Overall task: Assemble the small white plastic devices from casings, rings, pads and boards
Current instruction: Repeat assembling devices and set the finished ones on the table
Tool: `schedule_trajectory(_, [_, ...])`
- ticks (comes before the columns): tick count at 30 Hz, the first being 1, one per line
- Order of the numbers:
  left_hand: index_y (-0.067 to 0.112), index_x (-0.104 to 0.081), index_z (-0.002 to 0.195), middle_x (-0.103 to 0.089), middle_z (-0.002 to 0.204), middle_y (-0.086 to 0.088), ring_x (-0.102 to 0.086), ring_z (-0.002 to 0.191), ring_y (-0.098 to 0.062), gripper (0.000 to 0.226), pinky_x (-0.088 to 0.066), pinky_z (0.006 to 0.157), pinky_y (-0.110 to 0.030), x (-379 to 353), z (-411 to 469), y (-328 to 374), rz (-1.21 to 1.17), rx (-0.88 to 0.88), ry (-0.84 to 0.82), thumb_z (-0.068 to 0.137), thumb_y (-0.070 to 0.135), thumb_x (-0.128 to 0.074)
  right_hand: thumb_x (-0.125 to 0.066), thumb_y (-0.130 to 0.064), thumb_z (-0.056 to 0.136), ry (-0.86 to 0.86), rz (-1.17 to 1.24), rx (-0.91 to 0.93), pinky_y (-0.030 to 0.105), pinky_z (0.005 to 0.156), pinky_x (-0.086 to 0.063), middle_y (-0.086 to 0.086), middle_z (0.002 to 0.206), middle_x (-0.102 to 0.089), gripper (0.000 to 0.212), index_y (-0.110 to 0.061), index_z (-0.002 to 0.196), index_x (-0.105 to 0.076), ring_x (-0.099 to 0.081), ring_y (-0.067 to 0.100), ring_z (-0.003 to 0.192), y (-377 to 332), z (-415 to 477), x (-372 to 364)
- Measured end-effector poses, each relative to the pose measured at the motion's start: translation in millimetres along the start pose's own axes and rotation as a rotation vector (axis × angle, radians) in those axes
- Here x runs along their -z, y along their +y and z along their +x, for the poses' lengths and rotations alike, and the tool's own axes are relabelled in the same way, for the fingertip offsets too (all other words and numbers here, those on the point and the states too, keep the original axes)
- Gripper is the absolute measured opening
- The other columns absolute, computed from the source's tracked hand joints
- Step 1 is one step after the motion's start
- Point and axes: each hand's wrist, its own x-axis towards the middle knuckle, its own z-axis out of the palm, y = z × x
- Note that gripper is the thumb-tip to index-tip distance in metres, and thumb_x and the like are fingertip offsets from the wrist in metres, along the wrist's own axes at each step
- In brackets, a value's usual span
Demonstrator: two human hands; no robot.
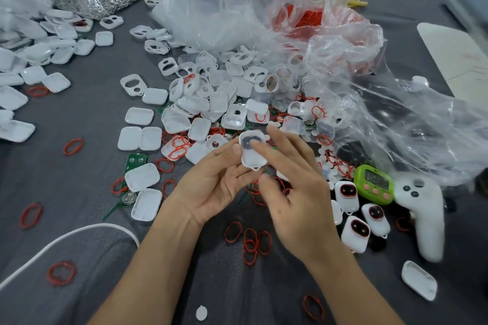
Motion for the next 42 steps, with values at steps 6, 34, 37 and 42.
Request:
schedule_trajectory(6, [0.006,-0.079,0.112,-0.074,0.118,-0.019,-0.075,0.105,-0.030,0.063,-0.063,0.079,-0.031,1.7,0.2,0.6,-0.021,-0.014,0.010,0.058,0.028,-0.101,-0.061,-0.014,0.088,0.190,0.135,-0.309,0.018,0.096,-0.050,-0.017,0.116,-0.073,0.038,-0.039,0.112,-0.077,-0.066,0.003,0.109,15.6,21.7,22.7])
schedule_trajectory(34, [0.011,-0.080,0.108,-0.075,0.117,-0.012,-0.074,0.106,-0.027,0.045,-0.061,0.081,-0.031,5.6,1.3,3.4,-0.056,-0.059,0.021,0.068,0.026,-0.094,-0.081,-0.021,0.081,-0.319,-0.353,-0.298,0.031,0.083,-0.047,-0.007,0.095,-0.069,0.022,-0.026,0.095,-0.066,-0.061,0.014,0.089,38.7,59.8,2.3])
schedule_trajectory(37, [0.012,-0.081,0.108,-0.076,0.116,-0.011,-0.074,0.105,-0.026,0.037,-0.061,0.081,-0.030,5.0,2.4,3.6,-0.061,-0.058,0.050,0.075,0.025,-0.088,-0.081,-0.004,0.076,-0.119,-0.059,-0.373,0.016,0.064,-0.051,-0.010,0.070,-0.071,0.024,-0.026,0.072,-0.071,-0.065,0.005,0.067,35.7,62.4,14.4])
schedule_trajectory(42, [0.016,-0.083,0.101,-0.076,0.114,-0.009,-0.075,0.104,-0.025,0.022,-0.061,0.080,-0.029,4.4,2.3,0.9,-0.031,-0.034,0.083,0.084,0.024,-0.073,-0.077,-0.003,0.077,-0.029,0.368,-0.387,0.023,0.059,-0.055,-0.003,0.068,-0.075,0.027,-0.029,0.071,-0.079,-0.065,0.009,0.058,14.6,77.6,42.7])
